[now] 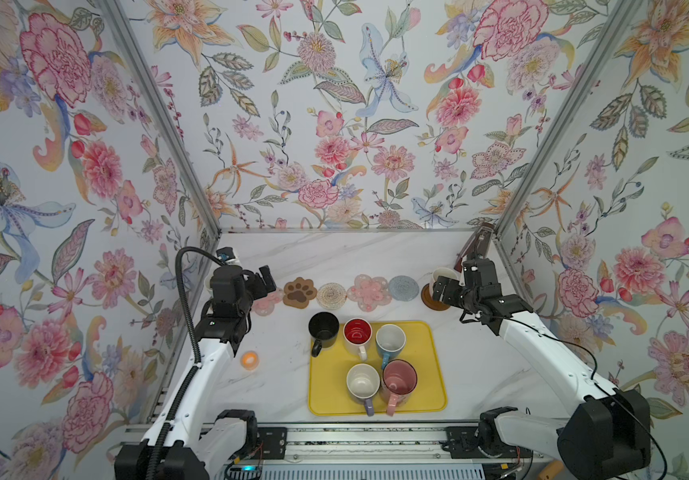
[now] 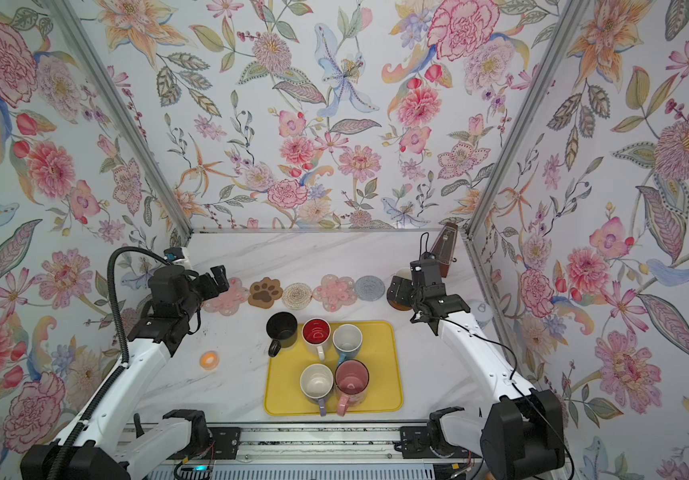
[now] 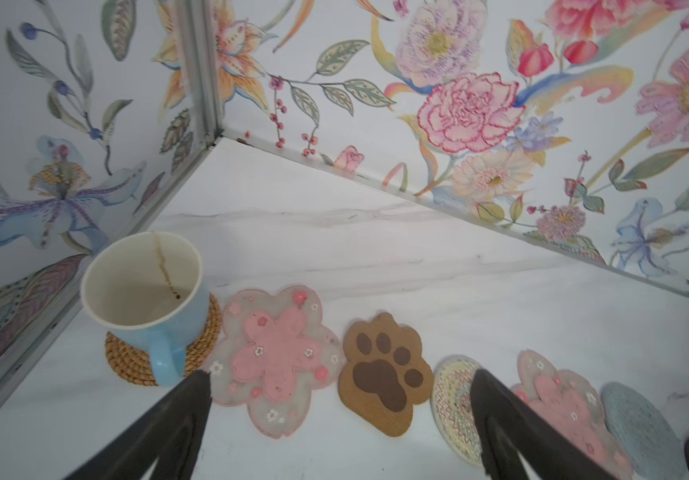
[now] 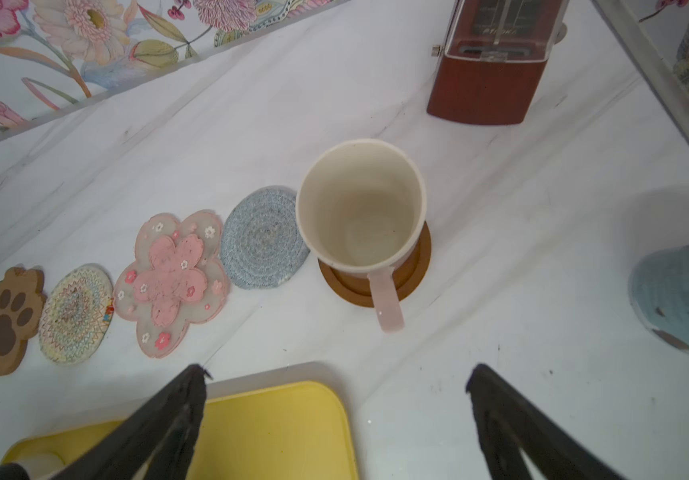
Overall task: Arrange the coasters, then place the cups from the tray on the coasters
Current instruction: 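Raise the left gripper off the mug while the right gripper moves to the tray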
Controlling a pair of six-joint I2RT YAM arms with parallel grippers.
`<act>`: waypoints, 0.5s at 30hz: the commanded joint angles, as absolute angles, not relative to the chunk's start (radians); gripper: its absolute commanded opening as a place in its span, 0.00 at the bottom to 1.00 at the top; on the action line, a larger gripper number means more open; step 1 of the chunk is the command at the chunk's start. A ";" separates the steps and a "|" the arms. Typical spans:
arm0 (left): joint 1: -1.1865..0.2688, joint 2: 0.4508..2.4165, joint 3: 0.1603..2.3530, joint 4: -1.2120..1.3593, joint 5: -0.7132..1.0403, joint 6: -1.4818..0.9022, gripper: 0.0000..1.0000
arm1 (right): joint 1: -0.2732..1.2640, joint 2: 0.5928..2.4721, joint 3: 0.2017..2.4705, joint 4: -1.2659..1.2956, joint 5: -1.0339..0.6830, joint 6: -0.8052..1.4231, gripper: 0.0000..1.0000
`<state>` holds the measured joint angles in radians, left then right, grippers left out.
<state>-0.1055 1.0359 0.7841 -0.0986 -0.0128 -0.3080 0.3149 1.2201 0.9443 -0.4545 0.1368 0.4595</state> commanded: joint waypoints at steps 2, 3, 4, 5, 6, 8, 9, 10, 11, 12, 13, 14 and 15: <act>-0.164 1.048 0.756 -0.030 -0.019 -0.275 0.99 | 0.458 1.145 0.961 -0.643 0.229 0.593 0.99; -0.169 1.054 0.754 -0.019 -0.019 -0.278 0.99 | 0.498 1.133 0.957 -0.672 0.245 0.629 0.99; -0.169 1.060 0.751 -0.008 -0.014 -0.283 0.99 | 0.535 1.122 0.953 -0.701 0.258 0.665 0.99; -0.170 1.064 0.748 0.002 -0.008 -0.284 0.99 | 0.575 1.111 0.953 -0.724 0.269 0.697 0.99; -0.170 1.066 0.744 0.015 -0.001 -0.288 0.99 | 0.611 1.099 0.950 -0.755 0.284 0.734 0.99; -0.170 1.065 0.739 0.033 0.010 -0.285 0.99 | 0.678 1.075 0.950 -0.806 0.312 0.798 0.99; -0.170 1.063 0.738 0.038 0.009 -0.282 0.99 | 0.714 1.062 0.954 -0.832 0.326 0.839 0.99; -0.169 1.058 0.734 0.043 0.007 -0.277 0.99 | 0.751 1.049 0.958 -0.860 0.340 0.877 0.99; -0.170 1.054 0.730 0.044 0.003 -0.274 0.99 | 0.784 1.042 0.963 -0.881 0.352 0.908 0.99; -0.170 1.047 0.720 0.050 0.000 -0.275 0.99 | 0.818 1.031 0.967 -0.904 0.369 0.941 0.99; -0.170 1.040 0.709 0.056 0.000 -0.273 0.99 | 0.859 1.027 0.970 -0.924 0.387 0.980 0.99; -0.170 1.032 0.700 0.065 0.001 -0.274 0.99 | 0.895 1.024 0.969 -0.937 0.401 1.012 0.99; -0.169 1.023 0.687 0.071 0.001 -0.279 0.99 | 0.937 1.022 0.967 -0.949 0.415 1.047 0.99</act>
<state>-0.1646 1.0500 0.7189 0.0360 -0.0032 -0.2916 0.8707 1.0340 0.9443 -0.8383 0.3351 0.8944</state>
